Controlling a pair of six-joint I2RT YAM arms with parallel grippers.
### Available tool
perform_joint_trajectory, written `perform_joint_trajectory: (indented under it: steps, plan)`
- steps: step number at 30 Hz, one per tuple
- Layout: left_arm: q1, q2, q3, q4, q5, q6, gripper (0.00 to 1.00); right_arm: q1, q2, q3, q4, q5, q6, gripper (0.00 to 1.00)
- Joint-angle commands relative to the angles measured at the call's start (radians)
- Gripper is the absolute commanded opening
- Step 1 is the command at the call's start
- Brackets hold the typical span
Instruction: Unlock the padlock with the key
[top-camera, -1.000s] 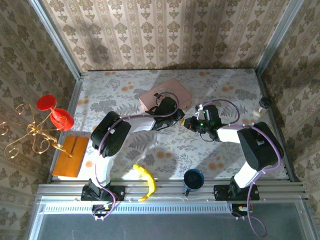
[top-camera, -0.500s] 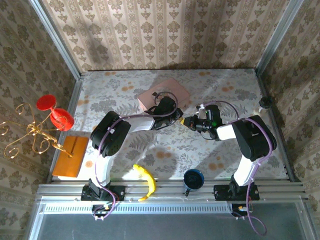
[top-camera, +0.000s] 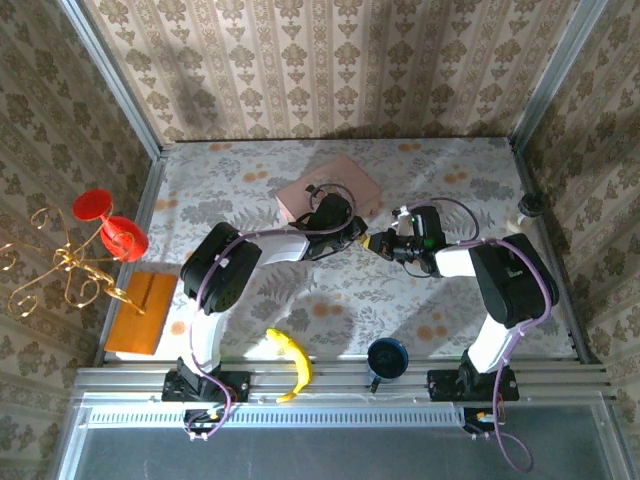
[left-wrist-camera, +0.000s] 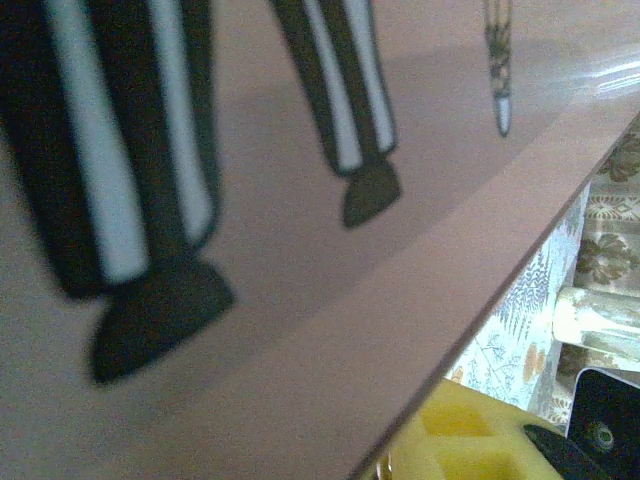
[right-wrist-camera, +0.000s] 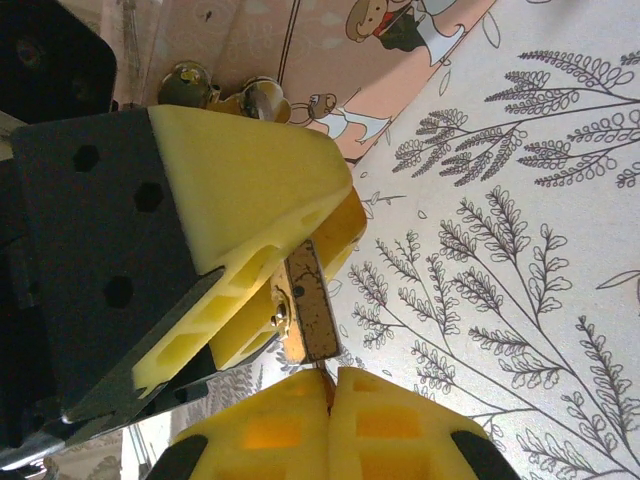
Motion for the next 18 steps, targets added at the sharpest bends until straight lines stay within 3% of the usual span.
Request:
perform_joint_trajectory:
  steps: [1,7,18]
  plan:
    - [-0.052,-0.040,-0.017,-0.042,0.187,-0.023,0.00,-0.008,-0.059,0.080,0.032,0.089,-0.055,0.03]
    - [-0.019,-0.057,-0.062,0.018,0.164,-0.057,0.00,-0.009,-0.086,0.063,-0.028,0.096,-0.079,0.22]
    - [-0.004,-0.065,-0.078,0.023,0.129,-0.055,0.00,-0.009,-0.161,0.007,-0.069,0.115,-0.084,0.37]
